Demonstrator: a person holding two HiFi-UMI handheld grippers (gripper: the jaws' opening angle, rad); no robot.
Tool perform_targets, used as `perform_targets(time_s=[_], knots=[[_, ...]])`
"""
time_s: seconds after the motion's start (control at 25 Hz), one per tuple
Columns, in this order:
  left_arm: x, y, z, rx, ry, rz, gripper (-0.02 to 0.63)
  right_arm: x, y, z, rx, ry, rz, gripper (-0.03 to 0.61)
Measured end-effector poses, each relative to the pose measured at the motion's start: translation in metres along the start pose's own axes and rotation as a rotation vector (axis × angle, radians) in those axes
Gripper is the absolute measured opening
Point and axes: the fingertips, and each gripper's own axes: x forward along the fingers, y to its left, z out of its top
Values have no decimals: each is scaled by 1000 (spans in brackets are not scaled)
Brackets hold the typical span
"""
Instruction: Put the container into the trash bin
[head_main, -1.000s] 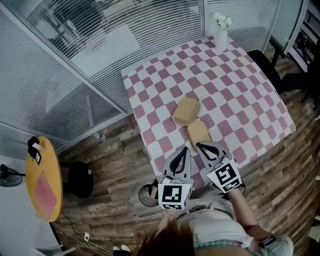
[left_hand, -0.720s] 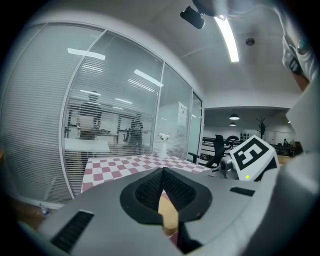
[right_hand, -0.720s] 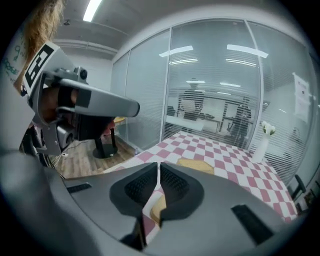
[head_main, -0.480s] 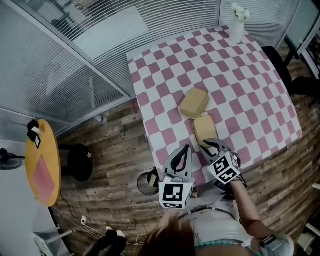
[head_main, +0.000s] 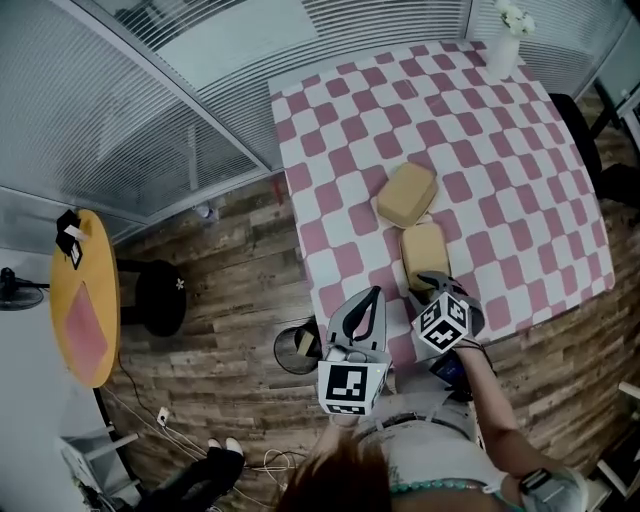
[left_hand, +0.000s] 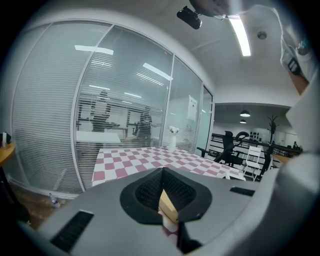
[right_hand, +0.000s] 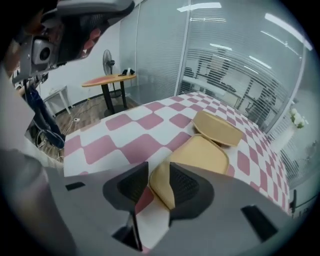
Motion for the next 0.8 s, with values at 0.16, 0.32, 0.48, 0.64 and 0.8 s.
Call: perform_targets(time_s=[0.16,0.32,0.48,0.64,0.8], knots=[[-3,5,-1,2,-5,25,5,12,3,-6,-46,42,-22,105],[-8,7,0,-7,-7,43,5,11,3,-6,-21,36,-27,84],[-13,5,0,-11,-10,53,5,9,2,-6,-4,36,-22,66],[-17,3,0,-14,-9,47,5,1,0,-5,11,24,-31,41],[-20,-2,-4,-11,-10,38,5,-13,-6,-5,43,3,-38,29]])
